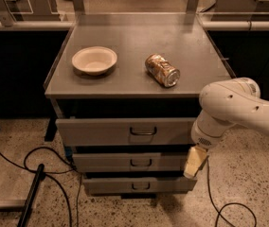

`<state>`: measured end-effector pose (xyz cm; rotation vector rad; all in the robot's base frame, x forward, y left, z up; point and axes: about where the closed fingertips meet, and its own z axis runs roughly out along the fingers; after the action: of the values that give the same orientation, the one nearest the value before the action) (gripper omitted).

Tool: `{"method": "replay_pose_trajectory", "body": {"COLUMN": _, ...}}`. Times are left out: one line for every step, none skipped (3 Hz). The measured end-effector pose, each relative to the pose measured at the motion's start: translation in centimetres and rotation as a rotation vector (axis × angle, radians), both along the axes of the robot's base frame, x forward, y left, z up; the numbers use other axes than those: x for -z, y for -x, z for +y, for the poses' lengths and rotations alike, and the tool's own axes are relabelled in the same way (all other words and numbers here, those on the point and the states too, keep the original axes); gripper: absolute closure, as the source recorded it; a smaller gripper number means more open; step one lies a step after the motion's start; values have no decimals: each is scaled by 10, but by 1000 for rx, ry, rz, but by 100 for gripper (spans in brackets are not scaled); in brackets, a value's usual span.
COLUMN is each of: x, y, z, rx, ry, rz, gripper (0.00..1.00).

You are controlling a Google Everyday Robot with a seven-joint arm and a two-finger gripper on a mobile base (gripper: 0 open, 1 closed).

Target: Close top drawer

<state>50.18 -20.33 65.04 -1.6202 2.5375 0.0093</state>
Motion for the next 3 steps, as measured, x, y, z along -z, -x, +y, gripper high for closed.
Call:
{"method": "replay_pose_trajectory", "body": {"x": 0, "y": 0, "z": 0, "rx": 0, "ry": 0, "rz": 0, "gripper": 0}}
{"method": "replay_pose_trajectory", "body": {"x": 0, "y": 0, "z": 0, "rx": 0, "ry": 0, "rz": 0, "gripper": 18}}
{"method": "replay_pose_trajectory", "body": {"x": 0, "y": 0, "z": 0, "rx": 0, "ry": 0, "rz": 0, "gripper": 42}}
